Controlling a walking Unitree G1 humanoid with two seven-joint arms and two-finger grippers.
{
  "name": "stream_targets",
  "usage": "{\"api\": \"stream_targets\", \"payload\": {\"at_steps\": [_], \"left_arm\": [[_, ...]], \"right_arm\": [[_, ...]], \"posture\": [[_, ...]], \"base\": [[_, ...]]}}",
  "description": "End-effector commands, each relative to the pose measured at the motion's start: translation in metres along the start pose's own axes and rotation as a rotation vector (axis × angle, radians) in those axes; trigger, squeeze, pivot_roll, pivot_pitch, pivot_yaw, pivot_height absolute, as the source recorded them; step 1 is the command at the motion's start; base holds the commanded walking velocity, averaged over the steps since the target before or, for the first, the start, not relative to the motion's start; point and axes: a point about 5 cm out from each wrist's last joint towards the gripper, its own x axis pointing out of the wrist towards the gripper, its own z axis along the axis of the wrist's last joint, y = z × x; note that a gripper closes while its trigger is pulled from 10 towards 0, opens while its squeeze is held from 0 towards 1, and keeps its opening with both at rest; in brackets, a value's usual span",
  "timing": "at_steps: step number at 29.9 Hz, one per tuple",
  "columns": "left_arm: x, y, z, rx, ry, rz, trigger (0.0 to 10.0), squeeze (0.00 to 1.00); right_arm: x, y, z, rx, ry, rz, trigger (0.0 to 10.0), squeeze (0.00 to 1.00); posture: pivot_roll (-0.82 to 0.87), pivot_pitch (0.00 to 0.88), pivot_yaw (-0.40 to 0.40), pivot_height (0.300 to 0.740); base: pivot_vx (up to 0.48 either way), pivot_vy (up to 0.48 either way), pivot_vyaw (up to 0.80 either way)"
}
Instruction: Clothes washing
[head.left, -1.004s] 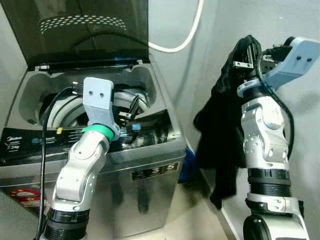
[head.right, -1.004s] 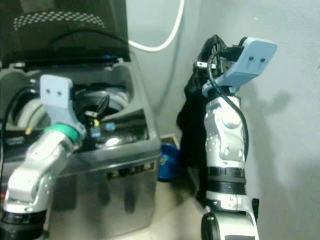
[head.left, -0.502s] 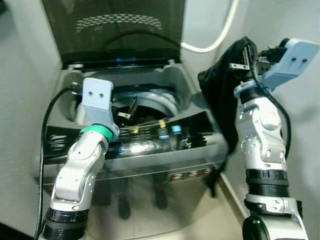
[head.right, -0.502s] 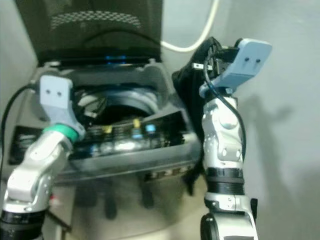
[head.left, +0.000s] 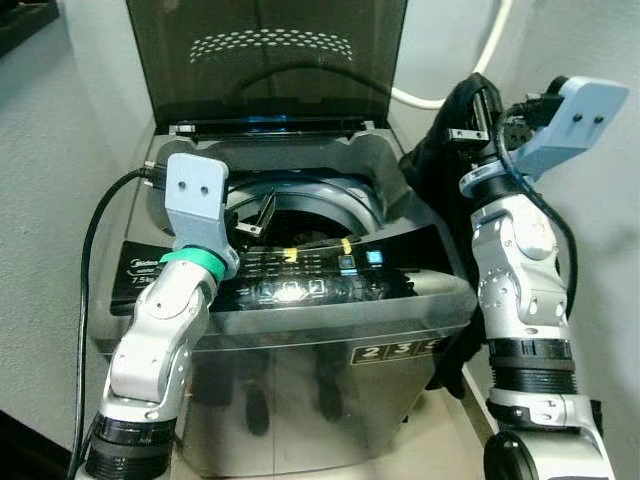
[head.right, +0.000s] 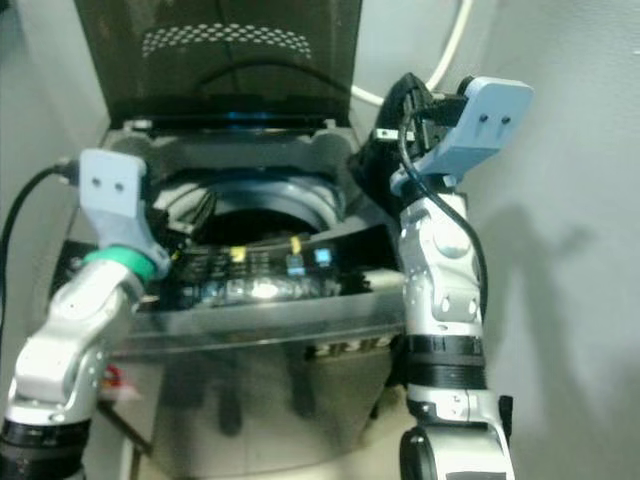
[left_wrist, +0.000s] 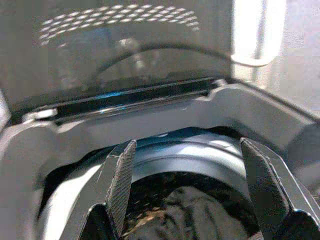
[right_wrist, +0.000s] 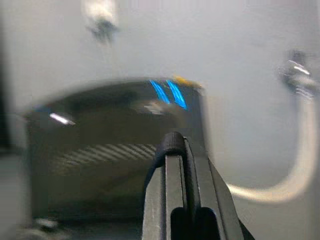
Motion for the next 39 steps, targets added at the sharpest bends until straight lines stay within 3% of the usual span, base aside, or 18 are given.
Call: {"api": "stream_targets", "payload": {"at_steps": [1,4,5,9,15,18,21,22,23,28,31,32,34,35,36,37,38,39], "left_arm": [[-0.001,-0.004,0.004,-0.003,-0.021,-0.032,10.0,0.0],[-0.005,-0.022,0.01,-0.075,-0.05,-0.26,10.0,0.0],[-0.005,-0.022,0.01,-0.075,-0.05,-0.26,10.0,0.0],[-0.007,-0.036,0.023,-0.1,-0.1,-0.49,10.0,0.0],[0.005,-0.038,0.044,-0.154,-0.18,-0.59,10.0,0.0],[0.005,-0.043,0.043,-0.175,-0.179,-0.656,10.0,0.0],[-0.002,-0.056,0.041,-0.183,-0.156,-0.825,10.0,0.21],[-0.002,-0.056,0.041,-0.183,-0.156,-0.825,10.0,0.21],[-0.007,-0.062,0.039,-0.194,-0.14,-0.9,10.0,0.0],[-0.016,-0.07,0.034,-0.181,-0.102,-1.001,10.0,0.0],[-0.017,-0.056,0.028,-0.156,-0.078,-0.908,10.0,0.0],[-0.016,-0.042,0.027,-0.148,-0.081,-0.806,10.0,0.0],[-0.016,-0.042,0.027,-0.148,-0.081,-0.806,10.0,0.0],[-0.014,-0.016,0.025,-0.148,-0.079,-0.622,10.0,0.0],[-0.014,-0.016,0.025,-0.148,-0.079,-0.622,10.0,0.0],[-0.017,-0.001,0.024,-0.153,-0.072,-0.539,10.0,0.0],[-0.017,-0.001,0.024,-0.153,-0.072,-0.539,10.0,0.0],[-0.024,0.011,0.022,-0.153,-0.059,-0.487,10.0,0.0]], "right_arm": [[0.014,0.022,0.026,0.017,-0.12,0.121,10.0,0.0],[0.044,0.057,0.063,0.205,-0.235,0.386,10.0,0.0],[0.044,0.057,0.063,0.205,-0.235,0.386,10.0,0.0],[0.058,0.085,0.091,0.411,-0.302,0.631,10.0,0.0],[0.062,0.099,0.101,0.55,-0.329,0.772,10.0,0.0],[0.064,0.1,0.103,0.568,-0.332,0.788,10.0,0.0],[0.067,0.103,0.106,0.607,-0.333,0.808,10.0,0.0],[0.067,0.103,0.106,0.607,-0.333,0.808,10.0,0.0],[0.068,0.103,0.107,0.616,-0.332,0.819,10.0,0.0],[0.07,0.104,0.107,0.607,-0.326,0.83,10.0,0.0],[0.071,0.097,0.104,0.578,-0.312,0.803,10.0,0.0],[0.07,0.092,0.102,0.572,-0.305,0.79,10.0,0.0],[0.07,0.092,0.102,0.572,-0.305,0.79,10.0,0.0],[0.067,0.086,0.1,0.566,-0.296,0.772,10.0,0.0],[0.067,0.086,0.1,0.566,-0.296,0.772,10.0,0.0],[0.065,0.083,0.098,0.565,-0.292,0.763,10.0,0.0],[0.065,0.083,0.098,0.565,-0.292,0.763,10.0,0.0],[0.064,0.08,0.097,0.564,-0.288,0.754,10.0,0.0]], "posture": [[0.07,0.046,0.053,0.74],[0.06,0.041,0.045,0.74],[0.06,0.041,0.045,0.74],[0.07,0.033,0.021,0.74],[0.07,0.033,0.005,0.74],[0.07,0.033,0.005,0.74],[0.07,0.036,0.007,0.74],[0.07,0.036,0.007,0.74],[0.06,0.038,0.011,0.74],[0.06,0.038,0.018,0.74],[0.05,0.041,0.028,0.74],[0.06,0.045,0.029,0.74],[0.06,0.045,0.029,0.74],[0.07,0.048,0.028,0.74],[0.07,0.048,0.028,0.74],[0.07,0.051,0.026,0.74],[0.07,0.051,0.026,0.74],[0.09,0.054,0.021,0.74]], "base": [[0.0,0.0,0.0],[0.0,0.0,0.0],[0.0,0.0,0.0],[0.0,0.0,0.0],[0.0,0.0,0.0],[0.0,0.0,0.0],[0.0,0.0,0.0],[0.0,0.0,0.0],[0.0,0.0,0.0],[0.0,0.0,0.0],[0.0,0.0,0.0],[0.0,0.0,0.0],[0.0,0.0,0.0],[0.0,0.0,0.0],[0.0,0.0,0.0],[0.0,0.0,0.0],[0.0,0.0,0.0],[0.0,0.0,0.0]]}}
